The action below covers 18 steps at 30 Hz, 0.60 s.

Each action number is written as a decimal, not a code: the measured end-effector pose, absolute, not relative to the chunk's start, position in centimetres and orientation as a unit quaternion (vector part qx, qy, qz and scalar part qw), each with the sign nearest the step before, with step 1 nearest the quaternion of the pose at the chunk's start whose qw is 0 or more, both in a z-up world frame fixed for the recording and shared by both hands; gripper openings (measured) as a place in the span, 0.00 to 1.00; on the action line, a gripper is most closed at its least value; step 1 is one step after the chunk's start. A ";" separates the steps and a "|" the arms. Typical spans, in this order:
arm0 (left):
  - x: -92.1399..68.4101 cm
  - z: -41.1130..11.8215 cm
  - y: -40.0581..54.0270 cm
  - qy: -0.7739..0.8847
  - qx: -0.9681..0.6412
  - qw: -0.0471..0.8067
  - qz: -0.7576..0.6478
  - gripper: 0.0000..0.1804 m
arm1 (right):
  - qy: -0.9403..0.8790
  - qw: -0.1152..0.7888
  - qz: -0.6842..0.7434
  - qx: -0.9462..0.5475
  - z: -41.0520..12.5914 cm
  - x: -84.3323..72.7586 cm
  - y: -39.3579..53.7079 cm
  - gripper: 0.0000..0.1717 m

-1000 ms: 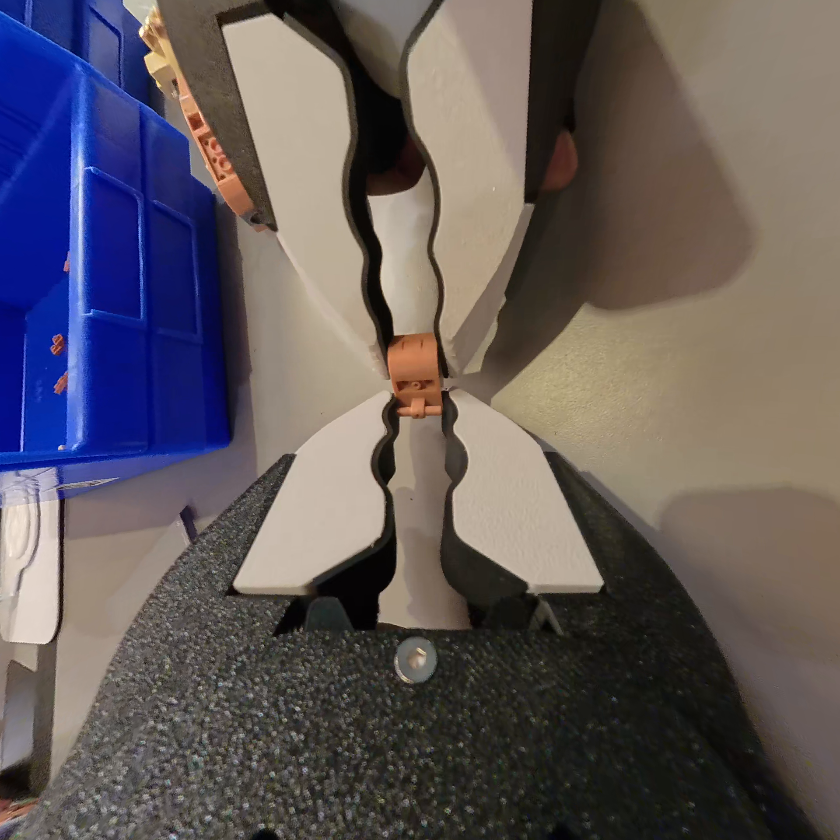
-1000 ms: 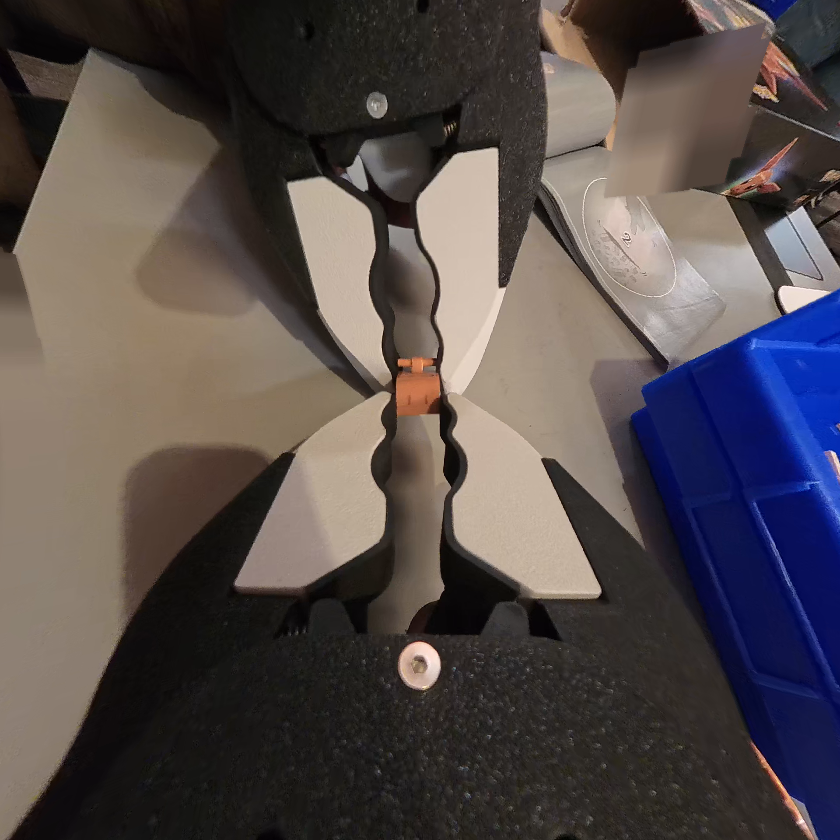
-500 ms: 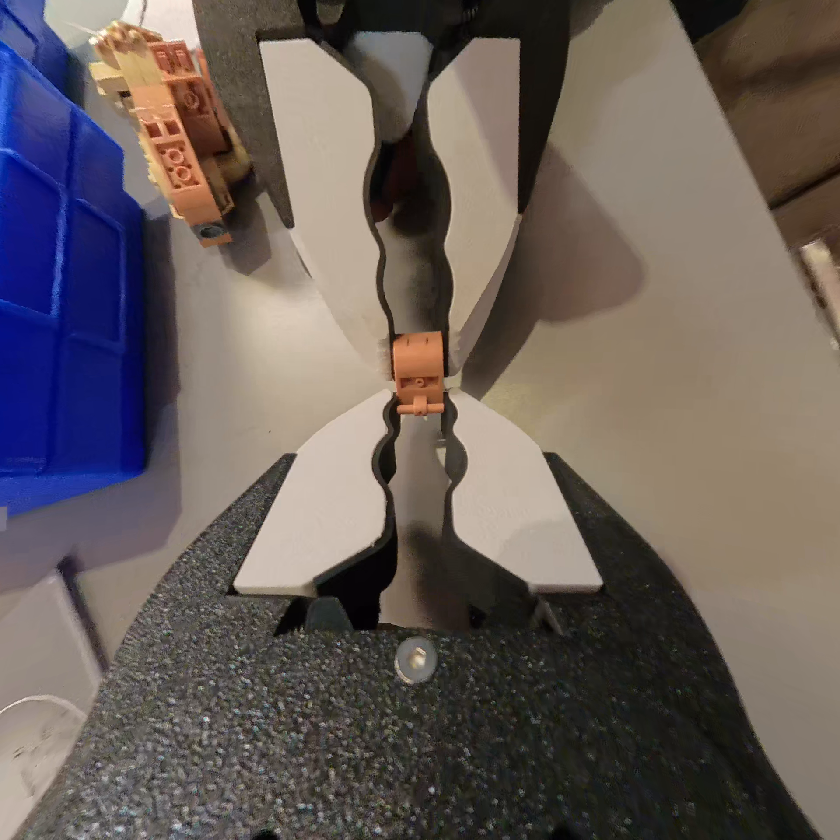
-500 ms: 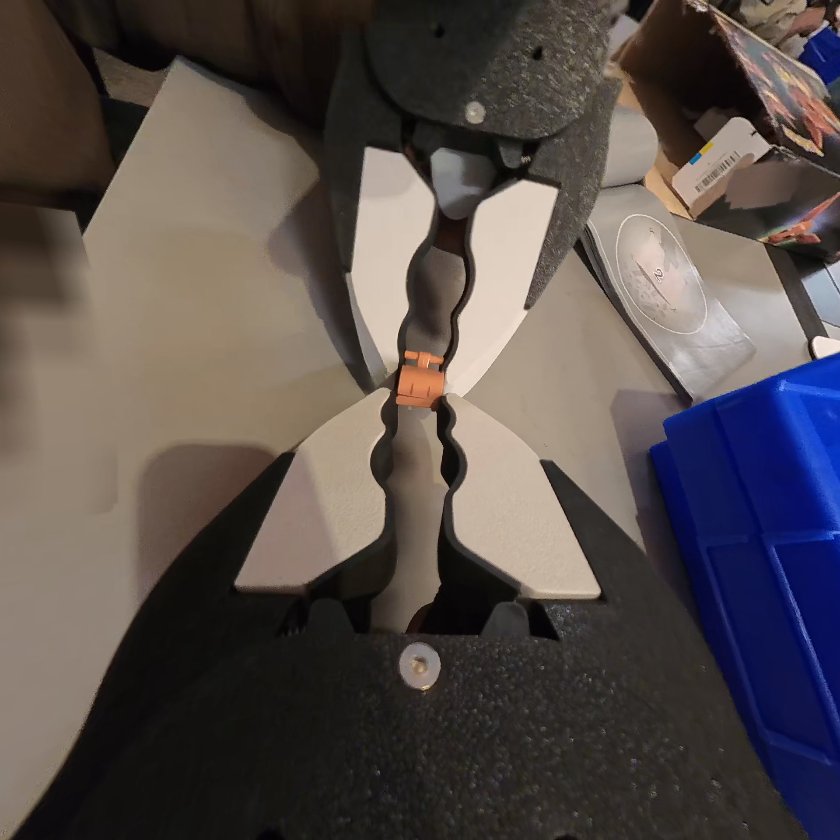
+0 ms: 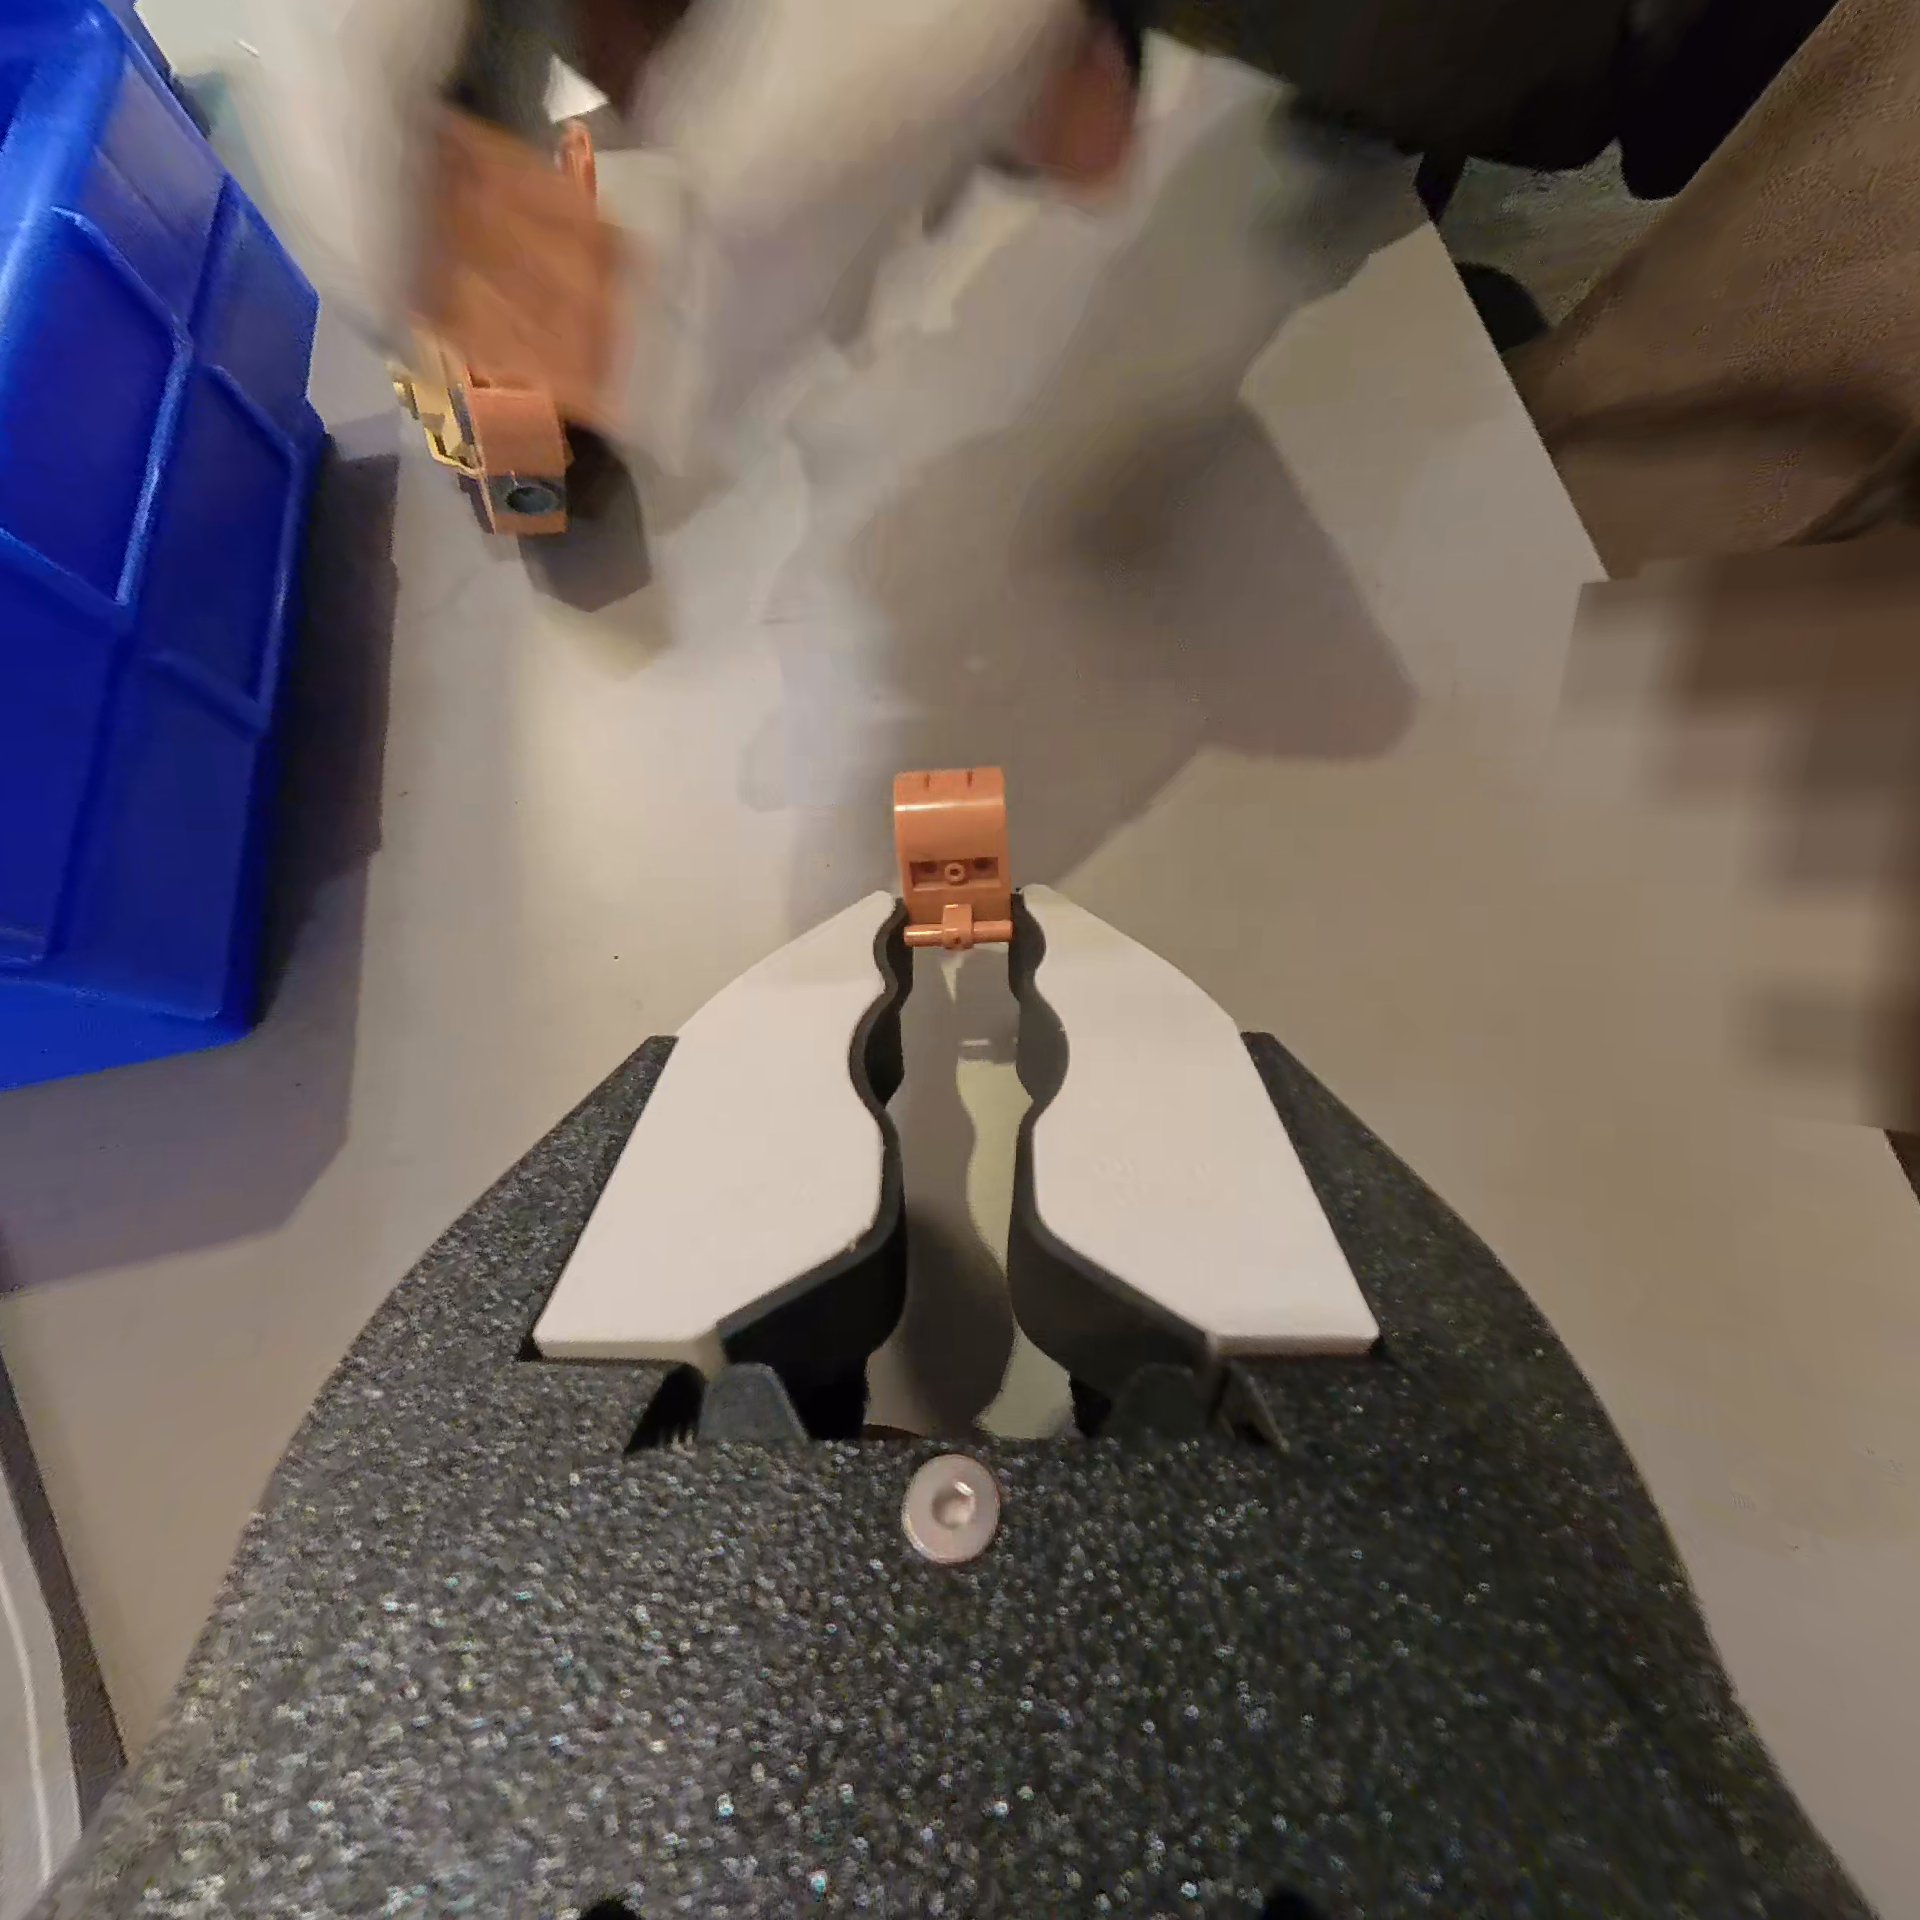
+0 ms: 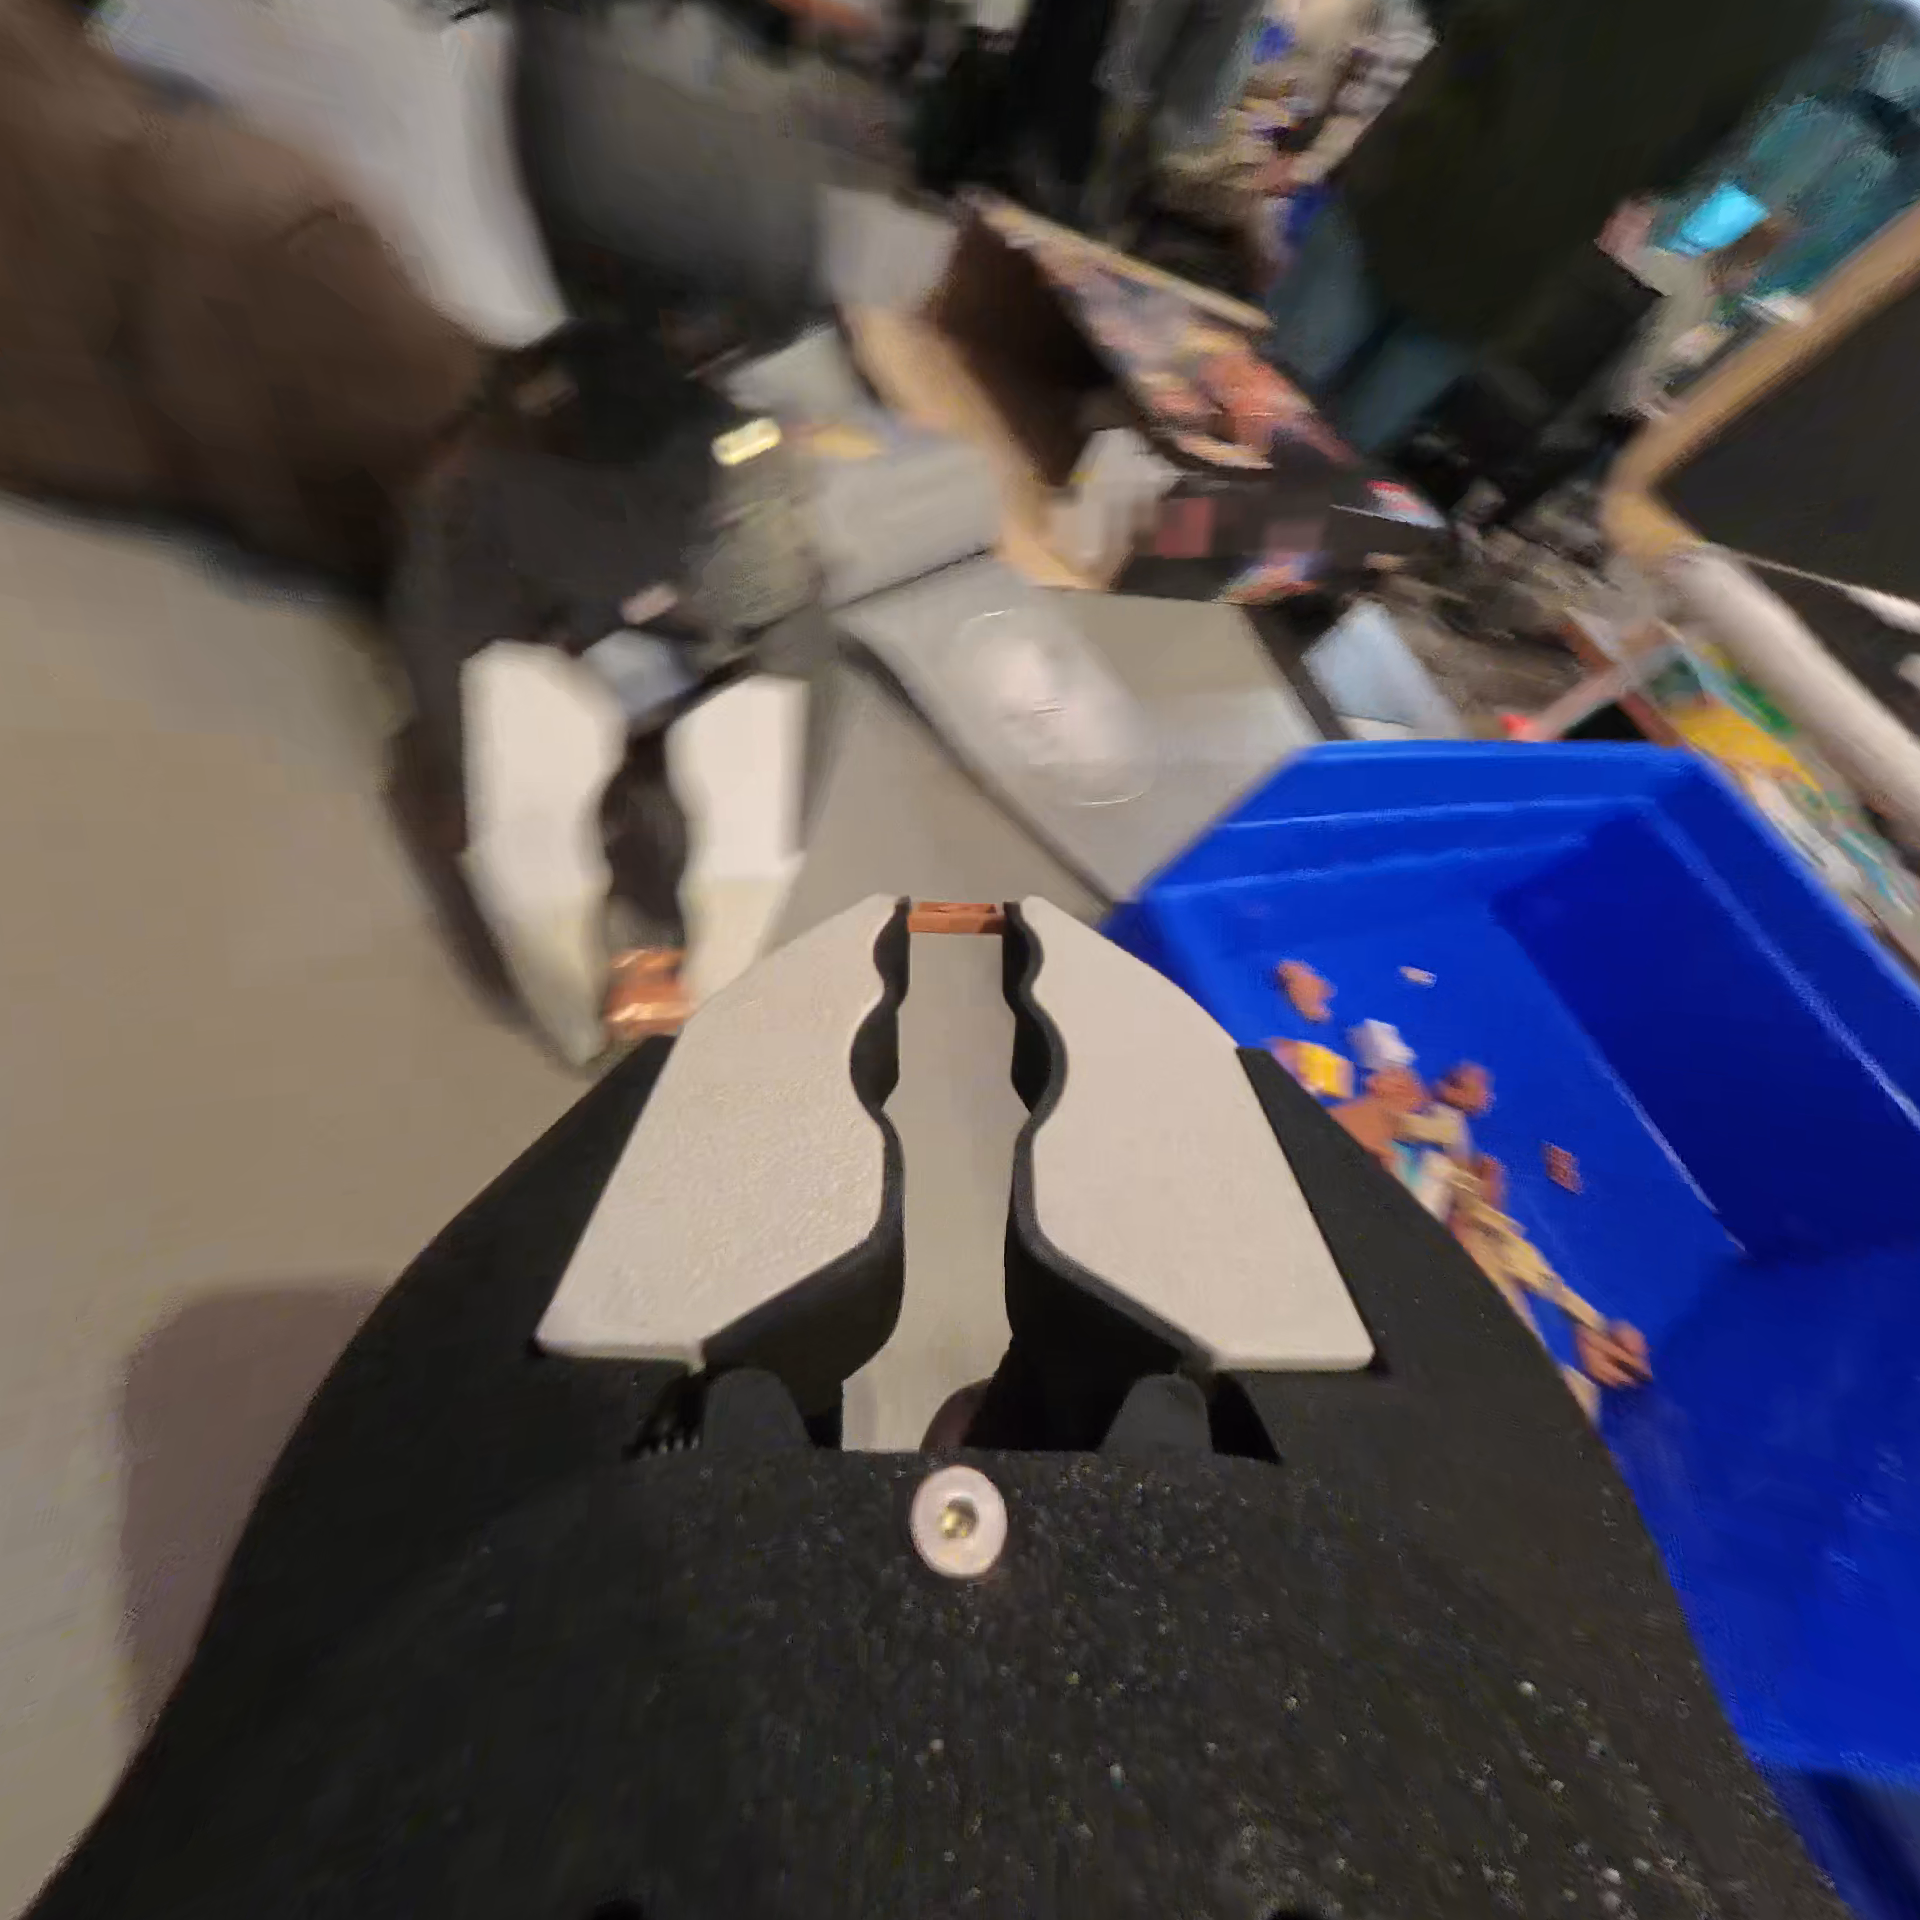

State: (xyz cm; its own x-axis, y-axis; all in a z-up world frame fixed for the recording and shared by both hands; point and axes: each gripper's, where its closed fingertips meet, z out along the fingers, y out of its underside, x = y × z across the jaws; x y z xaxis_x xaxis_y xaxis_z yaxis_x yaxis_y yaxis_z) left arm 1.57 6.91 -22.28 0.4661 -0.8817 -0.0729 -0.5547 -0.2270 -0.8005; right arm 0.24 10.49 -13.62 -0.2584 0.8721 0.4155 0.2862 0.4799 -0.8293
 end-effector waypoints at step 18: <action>0.9 -20.5 7.9 0.411 -0.756 0.458 -0.222 0.10 | -0.728 0.503 0.218 -0.411 -11.9 -0.4 17.0 0.21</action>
